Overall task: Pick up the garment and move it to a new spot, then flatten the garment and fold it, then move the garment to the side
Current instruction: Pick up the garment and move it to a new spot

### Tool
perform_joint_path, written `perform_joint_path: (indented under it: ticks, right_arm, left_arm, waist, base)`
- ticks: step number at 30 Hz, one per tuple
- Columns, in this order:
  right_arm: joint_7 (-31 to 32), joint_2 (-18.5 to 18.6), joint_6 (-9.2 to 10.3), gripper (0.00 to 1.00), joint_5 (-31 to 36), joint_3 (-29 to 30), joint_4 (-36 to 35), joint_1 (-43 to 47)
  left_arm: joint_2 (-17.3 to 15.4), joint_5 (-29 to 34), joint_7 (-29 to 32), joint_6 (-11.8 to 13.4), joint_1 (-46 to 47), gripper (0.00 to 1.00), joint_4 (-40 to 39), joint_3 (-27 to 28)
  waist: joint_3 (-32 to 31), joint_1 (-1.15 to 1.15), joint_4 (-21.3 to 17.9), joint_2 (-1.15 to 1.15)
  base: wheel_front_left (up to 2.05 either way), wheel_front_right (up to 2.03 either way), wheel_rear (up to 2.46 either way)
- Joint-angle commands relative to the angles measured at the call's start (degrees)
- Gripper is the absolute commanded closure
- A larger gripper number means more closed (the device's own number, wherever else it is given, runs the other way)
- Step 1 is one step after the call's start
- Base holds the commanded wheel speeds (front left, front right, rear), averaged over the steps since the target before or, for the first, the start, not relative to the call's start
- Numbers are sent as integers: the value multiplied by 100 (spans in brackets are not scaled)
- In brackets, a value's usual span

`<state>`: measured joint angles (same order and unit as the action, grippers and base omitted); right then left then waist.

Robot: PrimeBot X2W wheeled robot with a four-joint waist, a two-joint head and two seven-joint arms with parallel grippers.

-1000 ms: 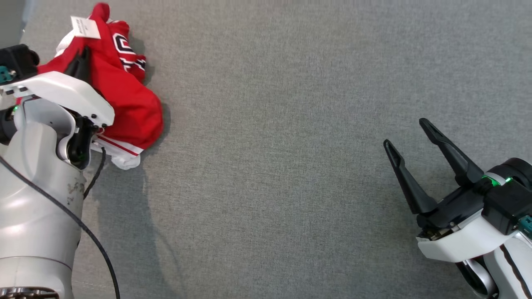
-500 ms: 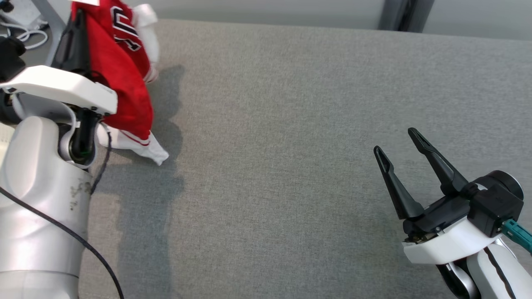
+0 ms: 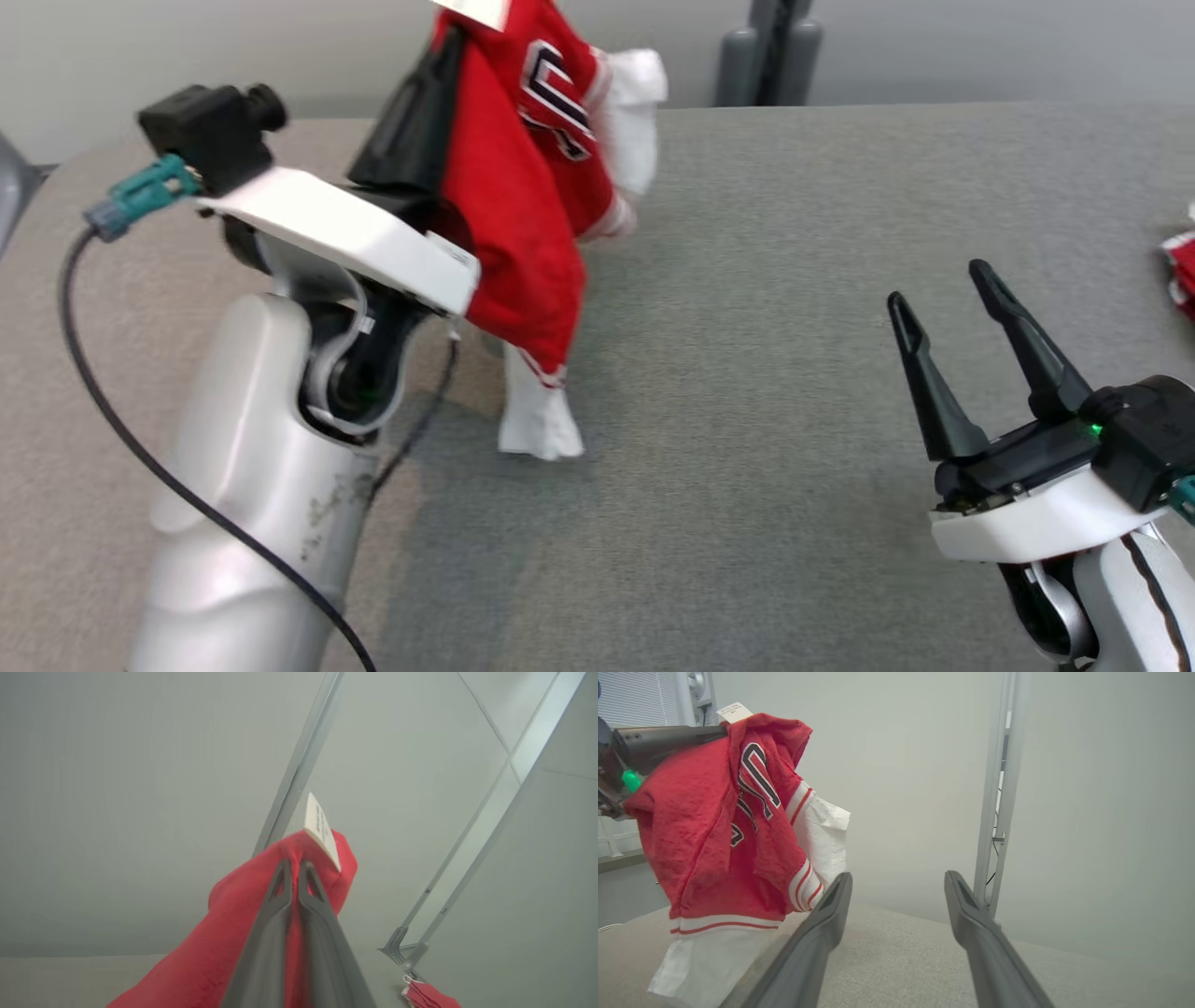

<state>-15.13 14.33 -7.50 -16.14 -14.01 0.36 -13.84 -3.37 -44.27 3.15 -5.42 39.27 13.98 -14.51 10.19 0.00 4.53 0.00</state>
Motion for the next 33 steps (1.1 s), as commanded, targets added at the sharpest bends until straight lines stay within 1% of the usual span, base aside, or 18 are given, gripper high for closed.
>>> perform_joint_path:
  ticks: [1, 4, 9, 11, 14, 16, 18, 21, 25, 29, 30, 32, 33]
  right_arm:
    - [-2, -5, 2, 0, 10, 21, -8, -13]
    - [-2, -49, 2, 0, 27, 174, -29, 15]
    - [-2, -89, 2, 0, 20, 320, -50, -10]
    - [-2, -97, 2, 0, 7, 318, -58, -22]
    - [-2, -111, 2, 0, 3, 293, -67, -48]
    - [-2, -126, 2, 0, 15, 297, -73, -47]
    - [-2, -131, 2, 0, 20, 304, -63, -24]
    - [-2, -111, 2, 0, 25, 301, -41, 3]
    - [-2, -64, 2, 0, 31, 281, -14, 10]
    - [-2, -21, 2, 0, 39, 233, 18, 21]
    - [-2, -13, 2, 0, 45, 222, 31, 32]
    - [-2, -4, 2, 0, 50, 198, 61, 60]
    - [-2, 3, 2, 0, 49, 175, 81, 71]
  left_arm:
    - [-20, -51, 13, 28, -57, 100, -53, -17]
    - [26, -436, 30, 199, -165, 100, -381, -394]
    - [31, -1416, -502, 708, -103, 100, -844, -1411]
    - [23, -1579, -775, 871, -8, 100, -824, -1730]
    - [21, -1820, -1115, 1047, 2, 100, -483, -1941]
    - [22, -1802, -1272, 1060, -12, 100, -118, -1979]
    - [-4, -1825, -1366, 1013, -102, 100, 315, -1927]
    - [-199, -1743, -1506, 985, -199, 100, 1012, -1827]
    - [-441, -1533, -1627, 882, -331, 100, 1816, -1871]
    - [-624, -1334, -1734, 906, -420, 100, 2459, -1865]
    - [-646, -1274, -1742, 909, -440, 98, 2606, -1889]
    - [-665, -1131, -1786, 972, -453, 49, 2838, -1911]
    - [-669, -1067, -1798, 993, -462, 16, 2940, -1899]
  waist:
    - [-27, 0, -219, 0]
    - [-10, 0, -474, 0]
    - [52, 0, -848, 0]
    - [84, 0, -951, 0]
    - [157, 0, -1044, 0]
    - [196, 0, -1059, 0]
    - [227, 0, -1047, 0]
    - [249, 0, -972, 0]
    - [215, 0, -817, 0]
    - [161, 0, -608, 0]
    - [140, 0, -554, 0]
    - [90, 0, -447, 0]
    - [61, 0, -397, 0]
  base:
    - [0, 0, 0]
    - [0, 0, 0]
    - [0, 0, 0]
    - [0, 0, 0]
    - [0, 0, 0]
    - [0, 0, 0]
    - [0, 0, 0]
    - [0, 0, 0]
    - [0, 0, 0]
    - [0, 0, 0]
    - [0, 0, 0]
    - [0, 0, 0]
    - [0, 0, 0]
